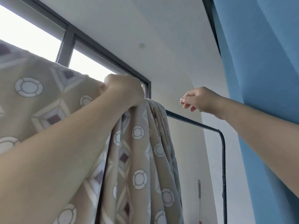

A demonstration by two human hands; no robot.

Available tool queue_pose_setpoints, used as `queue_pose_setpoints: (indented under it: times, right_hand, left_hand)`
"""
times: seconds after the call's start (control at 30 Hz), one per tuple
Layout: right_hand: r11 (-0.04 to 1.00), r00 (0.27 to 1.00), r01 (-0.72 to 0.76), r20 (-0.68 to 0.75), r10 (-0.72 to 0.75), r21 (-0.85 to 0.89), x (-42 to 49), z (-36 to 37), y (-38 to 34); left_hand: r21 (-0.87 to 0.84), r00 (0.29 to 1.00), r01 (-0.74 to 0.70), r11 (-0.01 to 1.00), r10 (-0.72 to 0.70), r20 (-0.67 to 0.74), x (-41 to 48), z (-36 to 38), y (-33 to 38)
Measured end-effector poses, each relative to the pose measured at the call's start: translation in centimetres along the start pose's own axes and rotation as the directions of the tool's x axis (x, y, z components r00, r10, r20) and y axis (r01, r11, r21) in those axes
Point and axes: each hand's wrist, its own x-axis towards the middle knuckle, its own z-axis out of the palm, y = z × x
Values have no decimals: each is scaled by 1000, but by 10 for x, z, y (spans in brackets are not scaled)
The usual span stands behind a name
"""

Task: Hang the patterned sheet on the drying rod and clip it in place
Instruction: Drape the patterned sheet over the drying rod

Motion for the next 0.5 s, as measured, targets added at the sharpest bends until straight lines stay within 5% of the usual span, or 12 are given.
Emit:
queue_pose_setpoints:
  times: [0.13, 0.3, 0.5]
  right_hand:
    - [992, 999, 41, -5, -41, 121, 4, 11, 4]
    - [953, 967, 85, 205, -149, 292, 11, 55, -21]
    - [934, 978, 204, -25, -206, 293, 18, 76, -21]
  left_hand:
    - [25, 1000, 5, 1000, -5, -23, 3, 8, 15]
    - [3, 996, 20, 1000, -19, -88, 8, 14, 10]
    - [-15, 991, 17, 1000, -19, -130, 10, 16, 4]
